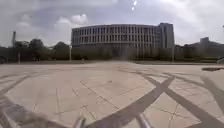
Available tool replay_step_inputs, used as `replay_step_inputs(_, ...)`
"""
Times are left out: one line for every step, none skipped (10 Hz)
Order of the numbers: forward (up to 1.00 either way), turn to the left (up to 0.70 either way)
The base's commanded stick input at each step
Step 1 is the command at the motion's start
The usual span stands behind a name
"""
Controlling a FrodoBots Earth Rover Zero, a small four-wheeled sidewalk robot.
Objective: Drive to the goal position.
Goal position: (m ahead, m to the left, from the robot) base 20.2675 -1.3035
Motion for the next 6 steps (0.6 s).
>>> replay_step_inputs(1.0, 0.0)
replay_step_inputs(1.0, 0.0)
replay_step_inputs(1.0, 0.0)
replay_step_inputs(1.0, 0.0)
replay_step_inputs(1.0, 0.0)
replay_step_inputs(1.0, 0.0)
